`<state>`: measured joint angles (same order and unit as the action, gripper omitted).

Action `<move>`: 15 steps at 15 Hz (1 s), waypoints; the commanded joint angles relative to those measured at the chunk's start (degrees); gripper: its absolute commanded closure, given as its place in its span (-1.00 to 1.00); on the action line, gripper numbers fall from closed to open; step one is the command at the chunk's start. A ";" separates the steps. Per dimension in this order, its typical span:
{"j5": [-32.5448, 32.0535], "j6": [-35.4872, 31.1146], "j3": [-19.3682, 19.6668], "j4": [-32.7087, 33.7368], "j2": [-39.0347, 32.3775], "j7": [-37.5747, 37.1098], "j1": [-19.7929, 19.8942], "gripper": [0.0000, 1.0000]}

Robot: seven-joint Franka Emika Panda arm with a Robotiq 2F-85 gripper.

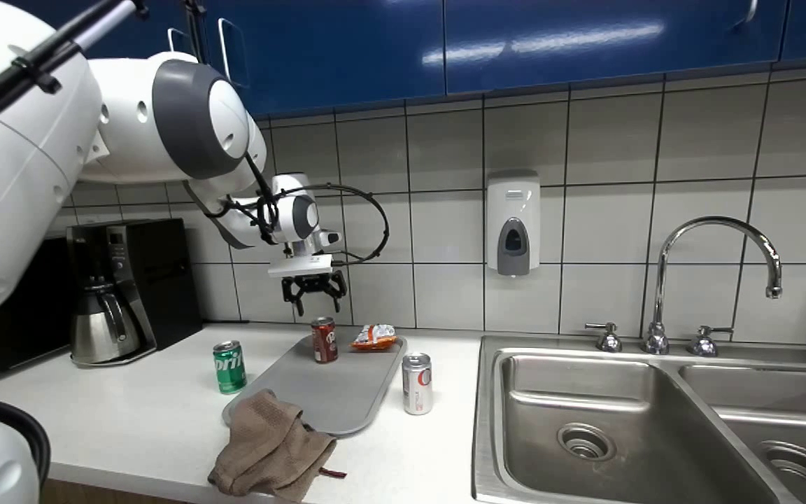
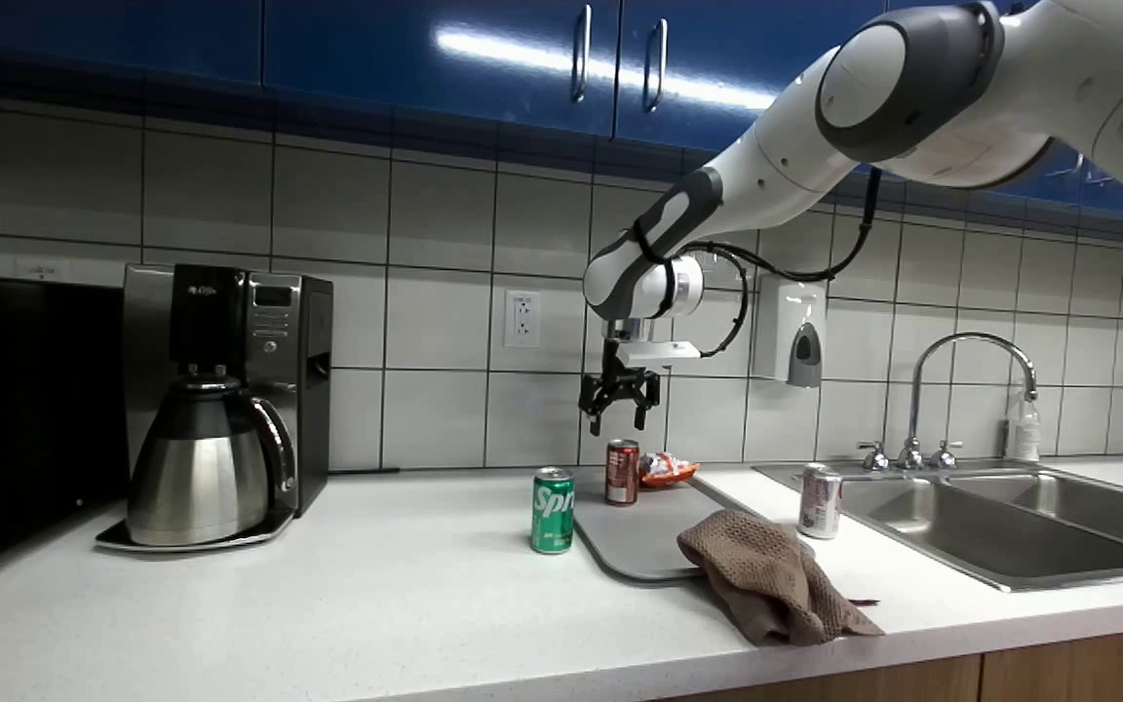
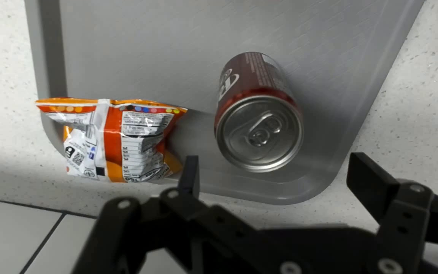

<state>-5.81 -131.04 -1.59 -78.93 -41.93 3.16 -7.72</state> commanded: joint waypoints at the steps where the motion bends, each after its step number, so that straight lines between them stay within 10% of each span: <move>1: 0.68 3.30 -0.22 4.39 -2.59 -1.17 0.52 -1.00; 15: 0.58 6.28 -0.05 5.62 -5.25 -1.50 0.65 -1.00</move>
<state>-5.74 -127.48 -1.57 -75.50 -46.08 2.57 -7.37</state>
